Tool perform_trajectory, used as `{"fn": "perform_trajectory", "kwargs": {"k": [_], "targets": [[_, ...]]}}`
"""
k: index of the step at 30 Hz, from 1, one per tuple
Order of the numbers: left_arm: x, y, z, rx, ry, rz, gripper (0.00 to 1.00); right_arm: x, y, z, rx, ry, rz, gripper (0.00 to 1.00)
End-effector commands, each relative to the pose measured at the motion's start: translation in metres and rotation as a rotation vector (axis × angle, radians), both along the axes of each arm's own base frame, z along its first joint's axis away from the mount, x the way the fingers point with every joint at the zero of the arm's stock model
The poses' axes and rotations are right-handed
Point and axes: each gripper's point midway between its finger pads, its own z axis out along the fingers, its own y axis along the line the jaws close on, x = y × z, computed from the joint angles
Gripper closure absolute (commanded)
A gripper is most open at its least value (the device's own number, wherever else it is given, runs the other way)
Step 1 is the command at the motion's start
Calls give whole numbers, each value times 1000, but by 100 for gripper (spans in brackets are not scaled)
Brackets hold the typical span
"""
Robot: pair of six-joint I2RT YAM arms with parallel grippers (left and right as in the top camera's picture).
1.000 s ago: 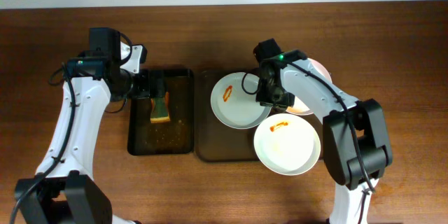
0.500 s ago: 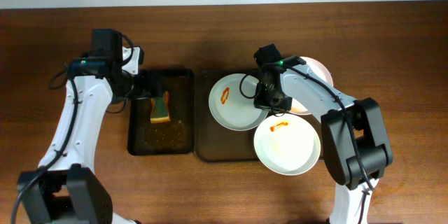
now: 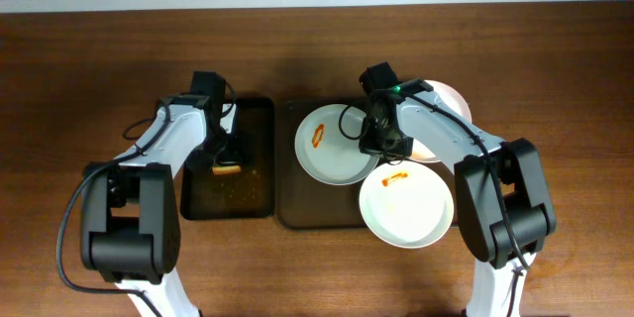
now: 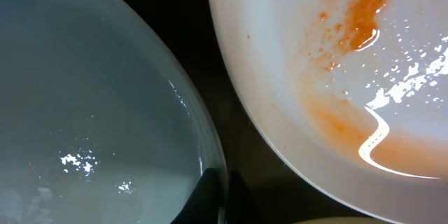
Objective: Clean dirty plates on tray and stack at the side
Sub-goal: 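Grasp the green-yellow sponge with the left gripper and lift it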
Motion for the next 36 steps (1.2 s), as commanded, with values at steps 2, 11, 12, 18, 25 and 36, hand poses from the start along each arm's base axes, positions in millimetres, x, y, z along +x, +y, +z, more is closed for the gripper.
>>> {"fn": "perform_trajectory", "kwargs": {"k": [2, 11, 12, 18, 25, 36], "targets": [[2, 3, 9, 23, 23, 23, 3, -5, -4, -6, -18, 19, 8, 92], [3, 8, -5, 44, -7, 25, 13, -5, -3, -6, -18, 20, 8, 89], [15, 11, -1, 66, -53, 28, 12, -5, -3, -6, -18, 20, 8, 88], [45, 6, 6, 64, -175, 23, 100, -5, -4, -6, -19, 22, 8, 87], [48, 5, 0, 61, -200, 22, 14, -6, -4, -7, -21, 26, 9, 96], [31, 1, -8, 40, -143, 14, 53, -4, -4, -6, -19, 18, 9, 96]]}}
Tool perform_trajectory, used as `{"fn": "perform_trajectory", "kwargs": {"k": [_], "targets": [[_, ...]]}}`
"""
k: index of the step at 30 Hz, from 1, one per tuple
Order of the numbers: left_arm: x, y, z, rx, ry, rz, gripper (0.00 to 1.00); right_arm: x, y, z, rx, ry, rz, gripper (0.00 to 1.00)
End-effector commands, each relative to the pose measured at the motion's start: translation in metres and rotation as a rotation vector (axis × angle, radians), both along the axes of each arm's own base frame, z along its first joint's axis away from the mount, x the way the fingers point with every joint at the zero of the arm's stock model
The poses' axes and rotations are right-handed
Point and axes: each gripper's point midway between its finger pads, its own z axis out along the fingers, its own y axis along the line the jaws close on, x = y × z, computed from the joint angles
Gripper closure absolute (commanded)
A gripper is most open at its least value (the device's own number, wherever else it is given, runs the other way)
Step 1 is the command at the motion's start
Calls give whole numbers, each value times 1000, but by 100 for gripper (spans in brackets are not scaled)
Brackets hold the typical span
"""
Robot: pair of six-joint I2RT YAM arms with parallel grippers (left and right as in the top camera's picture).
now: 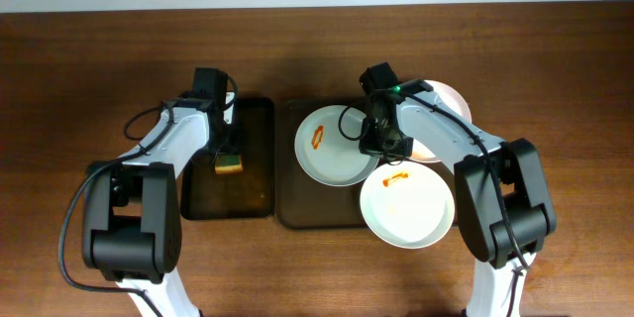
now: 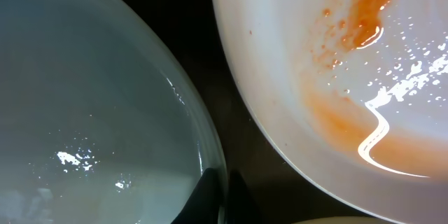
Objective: Clean dirty plates on tray and stack at the side
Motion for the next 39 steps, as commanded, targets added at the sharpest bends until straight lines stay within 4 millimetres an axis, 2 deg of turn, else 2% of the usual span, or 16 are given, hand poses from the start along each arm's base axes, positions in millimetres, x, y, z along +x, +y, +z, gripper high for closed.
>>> {"fn": "perform_trajectory", "kwargs": {"k": [1, 3, 5, 7, 10, 16, 17, 18, 20, 22, 24, 25, 29, 31, 36, 39], "targets": [[-5, -5, -6, -10, 21, -12, 59, -3, -4, -6, -19, 14, -2, 96], [-5, -5, -6, -9, 20, -12, 100, -3, -4, -6, -19, 14, 0, 96], [3, -1, 12, -9, 4, -6, 100, -3, -4, -5, -23, 9, 100, 96], [30, 3, 66, -21, -131, 10, 100, -5, 3, -5, 23, 21, 101, 96], [39, -11, 128, -46, -292, -22, 100, -6, 5, -5, 34, 25, 102, 96], [35, -87, 143, -211, -331, -185, 100, -7, 8, -4, 56, 32, 103, 92], [30, -113, 143, -223, -337, -239, 100, -7, 8, -4, 56, 32, 104, 85], [26, -131, 134, -229, -319, -272, 100, -7, 9, -4, 59, 33, 104, 60], [23, -149, 117, -234, -287, -298, 100, -7, 9, -4, 59, 32, 104, 55], [26, -171, 97, -272, -267, -318, 100, -3, 11, 0, 68, 20, 105, 58], [24, -183, 87, -304, -244, -333, 100, -4, 15, 1, 92, 28, 106, 87], [23, -186, 78, -303, -229, -338, 100, -4, 15, 1, 92, 28, 106, 96], [13, -203, 48, -297, -165, -369, 100, -4, 15, 1, 91, 27, 106, 96], [4, -213, 48, -358, -133, -395, 100, -4, 15, 1, 92, 27, 106, 96], [11, -202, 49, -398, -125, -367, 100, -8, 14, 1, 87, 39, 136, 96], [0, -209, 22, -414, -50, -378, 100, -8, 14, 1, 87, 38, 136, 96]]}}
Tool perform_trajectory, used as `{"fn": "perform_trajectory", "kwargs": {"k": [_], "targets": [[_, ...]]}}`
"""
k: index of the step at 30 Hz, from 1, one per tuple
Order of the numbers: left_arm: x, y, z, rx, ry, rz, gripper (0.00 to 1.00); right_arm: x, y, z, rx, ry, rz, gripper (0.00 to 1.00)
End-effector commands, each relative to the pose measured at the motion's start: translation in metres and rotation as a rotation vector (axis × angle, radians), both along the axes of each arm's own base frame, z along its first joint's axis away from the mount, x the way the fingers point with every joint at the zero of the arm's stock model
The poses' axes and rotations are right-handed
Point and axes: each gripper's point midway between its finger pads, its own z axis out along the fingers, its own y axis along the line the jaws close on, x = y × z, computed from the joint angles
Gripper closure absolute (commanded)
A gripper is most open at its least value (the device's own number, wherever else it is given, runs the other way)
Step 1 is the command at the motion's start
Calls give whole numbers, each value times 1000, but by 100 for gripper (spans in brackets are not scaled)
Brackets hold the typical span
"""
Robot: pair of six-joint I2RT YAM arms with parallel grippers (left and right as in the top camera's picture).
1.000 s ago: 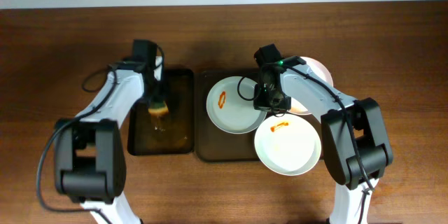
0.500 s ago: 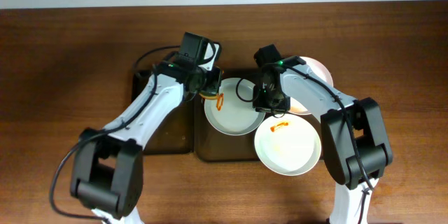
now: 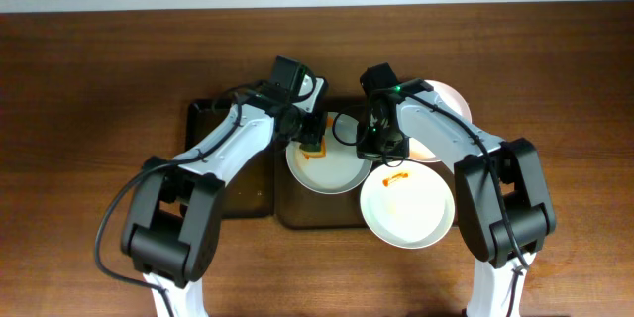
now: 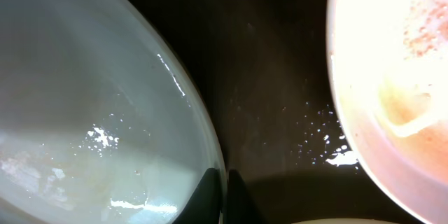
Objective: Clean dirty plates on tray and stack at the side
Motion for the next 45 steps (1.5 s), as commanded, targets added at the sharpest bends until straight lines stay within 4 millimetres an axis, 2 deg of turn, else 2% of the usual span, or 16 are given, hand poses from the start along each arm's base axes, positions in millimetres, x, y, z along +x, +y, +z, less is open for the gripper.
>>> {"fn": "perform_trajectory", "kwargs": {"k": [1, 4, 7, 13, 17, 21, 23, 28, 30, 33, 35, 36, 37, 38, 41, 45], "targets": [[-10, -13, -24, -43, 82, -32, 100, 2, -2, -1, -10, -1, 11, 96], [-18, -22, -23, -95, 122, -60, 100, 2, -2, -1, -11, -1, 11, 96], [-21, -18, -47, -56, 160, -50, 100, 2, -2, -1, -11, -1, 11, 96], [-1, 36, -67, 256, 64, 78, 100, 3, -3, -1, -13, -6, 11, 96], [9, 65, -66, 430, 1, 135, 100, 3, -3, -1, -13, -6, 10, 96], [32, 71, -30, 501, -93, 181, 100, 3, -3, -1, -13, -6, 10, 96], [45, 83, 3, 580, -155, 225, 100, 3, -3, -1, -14, -5, 10, 96], [51, 86, 89, 523, -256, 273, 100, 2, -3, -1, -14, -2, 10, 96], [38, 113, 94, 541, -188, 321, 100, 2, -3, -1, -14, -2, 10, 91], [14, 156, 78, 529, 6, 354, 100, 2, -3, -1, -14, -3, 10, 81], [-2, 180, 70, 446, 145, 393, 100, 2, -3, -1, -14, -2, 10, 82], [-8, 189, 66, 405, 196, 412, 100, 2, -2, -1, -14, -3, 12, 96], [-10, 194, 63, 399, 213, 422, 100, 3, -2, -1, -13, -6, 12, 96], [-13, 199, 59, 403, 228, 426, 100, 7, 0, 2, -6, -24, 11, 96], [-17, 200, 54, 409, 243, 424, 100, 21, 3, 39, -4, -72, 63, 96], [-16, 200, 54, 409, 238, 423, 100, 23, -20, 99, -133, -100, 82, 96]]}}
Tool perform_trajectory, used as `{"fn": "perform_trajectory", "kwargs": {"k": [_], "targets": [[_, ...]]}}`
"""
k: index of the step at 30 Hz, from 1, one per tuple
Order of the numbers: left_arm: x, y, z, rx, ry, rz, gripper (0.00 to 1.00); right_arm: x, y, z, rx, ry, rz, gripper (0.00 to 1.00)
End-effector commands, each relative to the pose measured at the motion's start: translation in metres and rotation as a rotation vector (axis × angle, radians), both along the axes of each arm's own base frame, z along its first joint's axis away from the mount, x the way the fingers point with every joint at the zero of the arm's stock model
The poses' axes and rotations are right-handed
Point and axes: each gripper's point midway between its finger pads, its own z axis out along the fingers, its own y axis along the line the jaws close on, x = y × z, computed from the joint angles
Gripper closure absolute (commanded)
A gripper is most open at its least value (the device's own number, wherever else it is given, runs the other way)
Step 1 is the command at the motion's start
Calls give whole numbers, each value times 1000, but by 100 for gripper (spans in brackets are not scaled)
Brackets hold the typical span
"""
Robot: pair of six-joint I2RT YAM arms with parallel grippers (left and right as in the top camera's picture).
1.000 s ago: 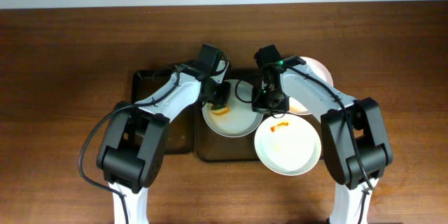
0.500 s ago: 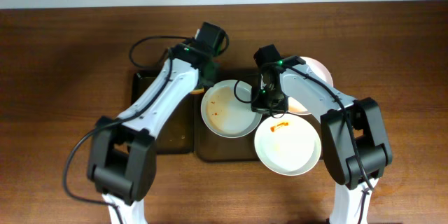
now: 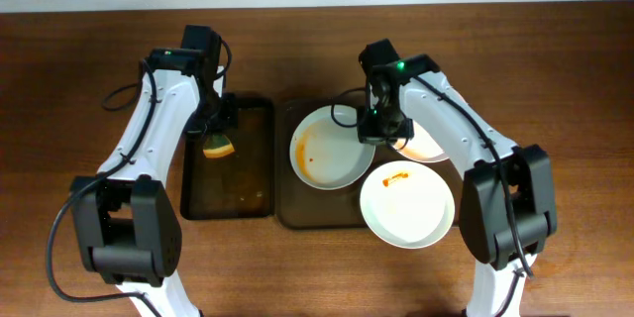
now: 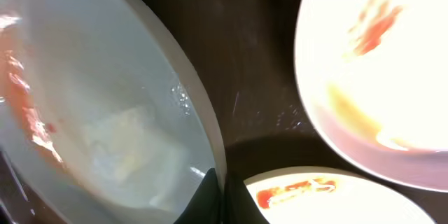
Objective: Clean dirty plates on tray and stack at the side
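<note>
My right gripper [image 3: 378, 135] is shut on the right rim of a white plate [image 3: 327, 154] lying on the dark centre tray [image 3: 288, 213]. An orange smear runs along that plate's left side. In the right wrist view the black fingertips [image 4: 210, 194] pinch the rim of this plate [image 4: 98, 105]. A second white plate [image 3: 406, 208] with a red stain [image 4: 297, 190] lies at the front right. A third stained plate [image 3: 428, 145] sits behind it. My left gripper [image 3: 219, 135] is shut on a yellow-green sponge [image 3: 219, 148] over the left tray [image 3: 248, 183].
The left tray is a dark basin with a wet-looking bottom, right beside the centre tray. The front plate overhangs the centre tray's right edge onto the brown wooden table [image 3: 555, 79]. Cables trail from both arms.
My left arm has moved from the held plate back over the left tray, sponge still in its grip. The plate's red mark is now an orange smear. My right gripper still clamps the rim.
First the left gripper held the sponge in the left tray while the right gripper clamped the rim of the plate with a red mark. The sponge was then on that plate. Now it is back over the left tray and the mark is smeared.
</note>
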Motion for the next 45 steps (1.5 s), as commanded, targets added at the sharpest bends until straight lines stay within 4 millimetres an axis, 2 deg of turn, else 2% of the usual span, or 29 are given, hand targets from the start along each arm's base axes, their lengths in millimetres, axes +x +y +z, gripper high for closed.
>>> {"fn": "perform_trajectory", "kwargs": {"k": [1, 3, 6, 8, 9, 11, 13, 14, 16, 18, 19, 22, 23, 25, 26, 27, 28, 30, 31, 32, 33, 34, 36, 38, 40, 42, 43, 44, 45], "targets": [[-1, -1, 3, -12, -11, 5, 100, 8, -21, 48, -107, -78, 6, 96], [2, -1, 3, -13, -21, 5, 100, 10, -33, 71, -185, -106, 6, 96], [4, -1, 4, -14, -29, 6, 100, 10, -22, 99, -281, -181, 63, 96], [5, -2, 4, -15, -35, 5, 100, 6, -18, 134, -533, -331, 71, 96], [5, -2, 4, -15, -36, 5, 100, 5, -17, 144, -618, -388, 82, 96], [6, -2, 4, -16, -37, 5, 100, 0, 0, 174, -802, -560, 132, 96], [5, -2, 4, -16, -37, 5, 100, -11, 30, 205, -927, -753, 188, 96], [5, -2, 4, -16, -37, 5, 100, -16, 42, 213, -949, -807, 216, 96], [5, -2, 4, -16, -37, 5, 100, -22, 53, 218, -954, -846, 235, 96], [5, -2, 4, -16, -37, 5, 100, -22, 52, 219, -967, -851, 238, 96], [5, -2, 4, -16, -36, 5, 100, -20, 50, 213, -922, -830, 201, 96], [5, -2, 4, -16, -36, 5, 100, -14, 30, 164, -702, -567, 121, 96], [5, -2, 4, -17, -36, 5, 100, -13, 23, 135, -518, -374, 125, 96], [6, -8, 4, -49, -39, 1, 100, -17, 28, 110, -203, -160, 160, 96], [9, -12, 5, -75, -49, -3, 100, -15, 24, 100, -103, -100, 147, 96], [12, -14, 5, -80, -62, -4, 100, -12, 17, 90, -88, -79, 124, 96], [15, -19, 6, -101, -75, -12, 100, -12, 15, 69, -74, -56, 146, 96], [19, -32, 8, -146, -94, -32, 100, -15, 16, 44, -74, -40, 147, 96], [22, -40, 9, -162, -107, -48, 100, -16, 17, 21, -64, -35, 146, 96], [25, -50, 10, -166, -128, -73, 100, -17, 15, 1, -62, -38, 141, 96], [27, -59, 11, -169, -143, -94, 100, -15, 16, -11, -57, -53, 141, 96], [31, -77, 14, -177, -172, -134, 100, -13, 17, -23, -50, -72, 139, 96], [32, -105, 17, -182, -207, -198, 100, -10, 15, -33, -38, -88, 81, 96], [33, -124, 19, -195, -233, -228, 100, -7, 7, -33, -24, -79, 36, 95], [33, -135, 21, -200, -247, -253, 100, -2, -2, -34, 27, -55, -7, 95], [34, -136, 19, -205, -251, -240, 100, 1, -11, -34, 53, -46, -38, 95], [34, -136, 18, -207, -250, -236, 100, 1, -10, -33, 70, -43, -11, 91], [33, -139, 18, -209, -254, -243, 100, -1, -10, -34, 72, -36, -7, 81], [33, -145, 19, -211, -259, -255, 100, -2, -10, -34, 70, -34, -7, 78]]}}
